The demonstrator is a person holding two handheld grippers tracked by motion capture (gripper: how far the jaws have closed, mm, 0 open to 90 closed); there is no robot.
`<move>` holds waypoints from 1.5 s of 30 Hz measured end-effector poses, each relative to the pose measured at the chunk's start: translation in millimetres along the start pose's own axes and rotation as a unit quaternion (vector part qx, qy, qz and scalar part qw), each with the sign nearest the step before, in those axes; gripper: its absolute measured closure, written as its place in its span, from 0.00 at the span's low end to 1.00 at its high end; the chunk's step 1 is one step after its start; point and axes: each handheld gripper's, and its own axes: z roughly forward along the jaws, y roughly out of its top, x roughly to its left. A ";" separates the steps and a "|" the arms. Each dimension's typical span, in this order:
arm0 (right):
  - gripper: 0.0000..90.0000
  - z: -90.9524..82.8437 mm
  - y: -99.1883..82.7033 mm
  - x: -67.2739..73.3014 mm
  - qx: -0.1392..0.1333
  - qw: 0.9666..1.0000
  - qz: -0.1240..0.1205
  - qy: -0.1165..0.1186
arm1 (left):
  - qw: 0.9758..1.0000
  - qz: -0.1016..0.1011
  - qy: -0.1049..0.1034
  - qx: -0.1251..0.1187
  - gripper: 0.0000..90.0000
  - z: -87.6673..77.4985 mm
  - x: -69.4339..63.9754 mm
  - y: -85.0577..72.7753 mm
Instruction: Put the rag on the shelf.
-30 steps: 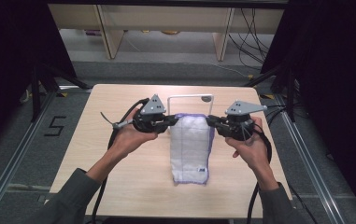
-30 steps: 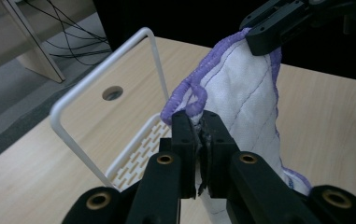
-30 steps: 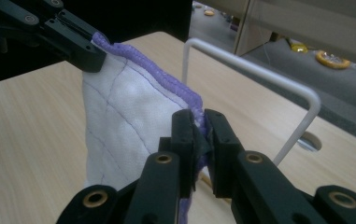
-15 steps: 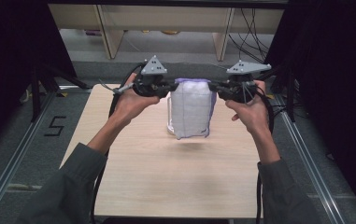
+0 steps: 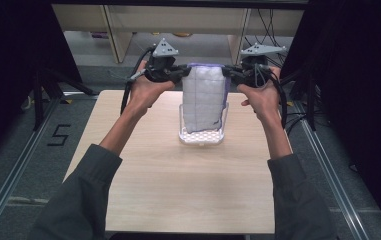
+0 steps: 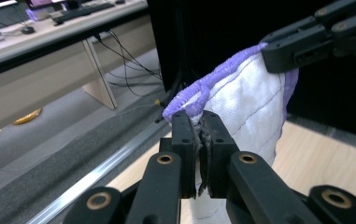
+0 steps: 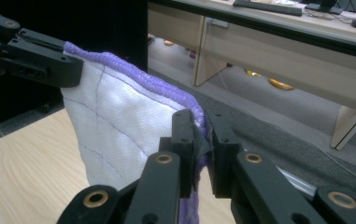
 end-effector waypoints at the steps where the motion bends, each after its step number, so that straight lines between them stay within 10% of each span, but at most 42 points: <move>1: 0.93 0.0 0.0 0.0 0.000 1.000 0.000 0.000 | 1.000 0.000 0.000 0.000 0.95 0.0 0.0 0.0; 19: 0.93 50.3 3.9 -29.9 -0.020 0.998 0.045 -0.032 | 0.998 -0.059 0.018 -0.035 0.94 52.9 38.0 -11.4; 33: 0.92 109.2 -31.4 -40.7 0.063 0.995 0.067 -0.049 | 0.995 -0.089 0.037 0.023 0.92 94.3 53.1 -58.4; 45: 0.90 125.2 -48.0 -43.7 0.124 0.988 0.079 -0.046 | 0.993 -0.100 0.031 0.058 0.88 110.9 53.6 -82.3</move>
